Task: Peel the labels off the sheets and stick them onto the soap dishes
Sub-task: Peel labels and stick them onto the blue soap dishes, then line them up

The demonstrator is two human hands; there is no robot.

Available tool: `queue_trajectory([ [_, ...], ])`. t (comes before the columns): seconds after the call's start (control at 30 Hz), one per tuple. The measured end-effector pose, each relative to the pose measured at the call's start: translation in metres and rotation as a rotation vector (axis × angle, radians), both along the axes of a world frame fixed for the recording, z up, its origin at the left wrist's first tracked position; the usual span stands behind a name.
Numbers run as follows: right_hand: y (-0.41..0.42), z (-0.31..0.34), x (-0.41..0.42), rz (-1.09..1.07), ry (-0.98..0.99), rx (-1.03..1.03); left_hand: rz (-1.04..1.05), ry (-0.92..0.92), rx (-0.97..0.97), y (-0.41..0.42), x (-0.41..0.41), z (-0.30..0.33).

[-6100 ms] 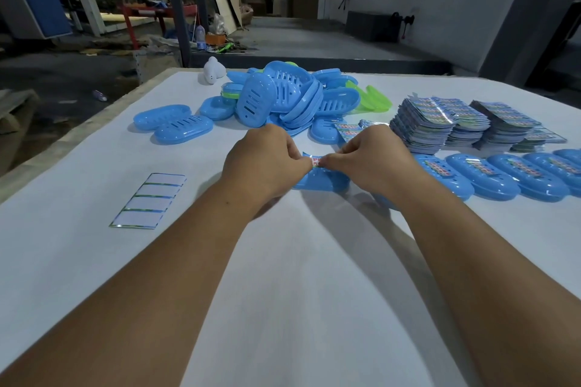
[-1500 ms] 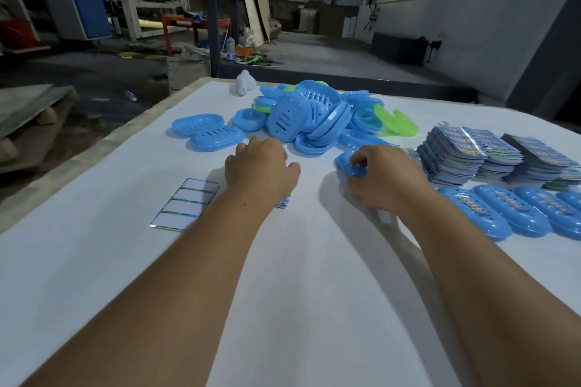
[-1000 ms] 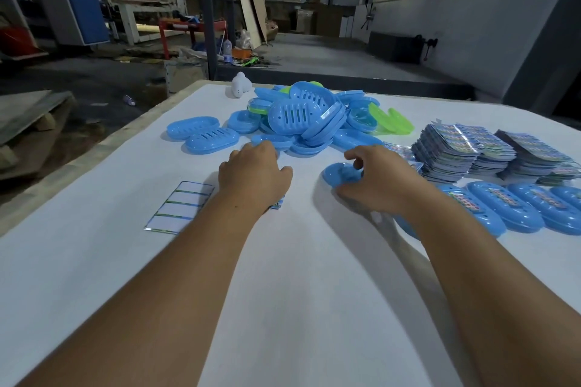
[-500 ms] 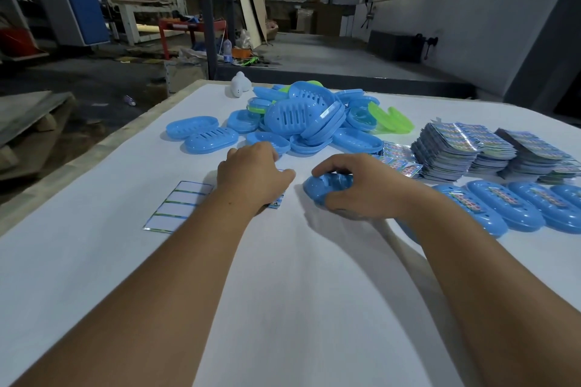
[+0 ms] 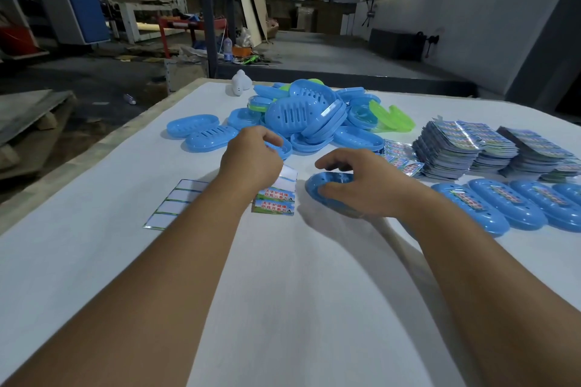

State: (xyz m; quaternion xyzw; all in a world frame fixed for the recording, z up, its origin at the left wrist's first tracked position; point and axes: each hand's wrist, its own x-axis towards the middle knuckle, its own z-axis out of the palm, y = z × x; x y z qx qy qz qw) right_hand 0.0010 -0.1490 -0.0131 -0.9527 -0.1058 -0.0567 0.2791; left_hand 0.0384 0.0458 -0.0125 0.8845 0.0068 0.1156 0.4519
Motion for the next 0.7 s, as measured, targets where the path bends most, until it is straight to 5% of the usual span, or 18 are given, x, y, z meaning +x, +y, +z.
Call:
queue_trajectory([
  [0.37,0.005,0.005,0.007,-0.006,-0.047,0.536,-0.149,-0.095,-0.604,-0.010,-0.002,0.016],
  [0.7,0.001,0.009,0.008,-0.166,-0.142,0.743,-0.210,0.004,-0.360,-0.021,-0.016,0.017],
])
